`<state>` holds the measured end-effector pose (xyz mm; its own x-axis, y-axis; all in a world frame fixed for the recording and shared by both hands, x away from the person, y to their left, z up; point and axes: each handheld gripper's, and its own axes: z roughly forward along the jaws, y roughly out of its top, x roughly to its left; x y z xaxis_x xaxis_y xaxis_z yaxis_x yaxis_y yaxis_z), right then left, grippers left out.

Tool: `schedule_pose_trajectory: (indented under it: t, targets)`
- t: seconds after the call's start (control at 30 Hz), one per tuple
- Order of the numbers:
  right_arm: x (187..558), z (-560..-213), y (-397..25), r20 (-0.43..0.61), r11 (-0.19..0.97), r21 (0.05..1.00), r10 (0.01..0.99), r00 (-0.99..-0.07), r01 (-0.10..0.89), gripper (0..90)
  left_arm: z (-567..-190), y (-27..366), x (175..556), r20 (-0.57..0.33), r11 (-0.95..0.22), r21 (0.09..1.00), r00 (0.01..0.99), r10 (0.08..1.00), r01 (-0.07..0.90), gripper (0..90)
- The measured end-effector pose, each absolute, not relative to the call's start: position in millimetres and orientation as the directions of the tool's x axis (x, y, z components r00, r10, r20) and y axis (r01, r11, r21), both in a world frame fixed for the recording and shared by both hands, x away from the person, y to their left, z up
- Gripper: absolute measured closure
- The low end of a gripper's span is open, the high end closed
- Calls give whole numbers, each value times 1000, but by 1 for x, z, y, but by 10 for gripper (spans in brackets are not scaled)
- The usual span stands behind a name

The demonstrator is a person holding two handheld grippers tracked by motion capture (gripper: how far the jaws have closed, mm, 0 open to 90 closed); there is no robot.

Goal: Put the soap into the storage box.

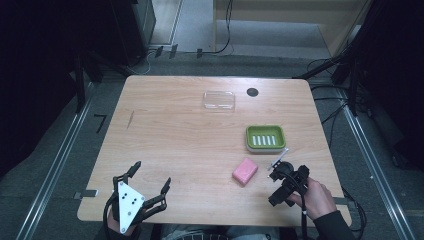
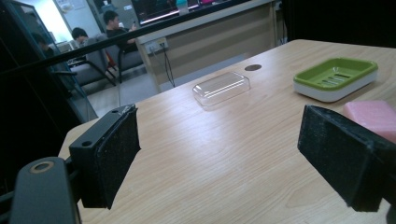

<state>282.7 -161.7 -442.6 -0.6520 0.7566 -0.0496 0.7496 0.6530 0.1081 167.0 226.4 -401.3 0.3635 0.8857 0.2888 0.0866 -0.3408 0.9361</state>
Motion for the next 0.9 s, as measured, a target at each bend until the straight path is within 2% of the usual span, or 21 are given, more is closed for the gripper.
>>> schedule_pose_trajectory:
  t: [0.9]
  targets:
    - [298,-434,-141,-58,674,150,736,-674,723,0,-402,223,171,286,-342,935,377,881,89,131]
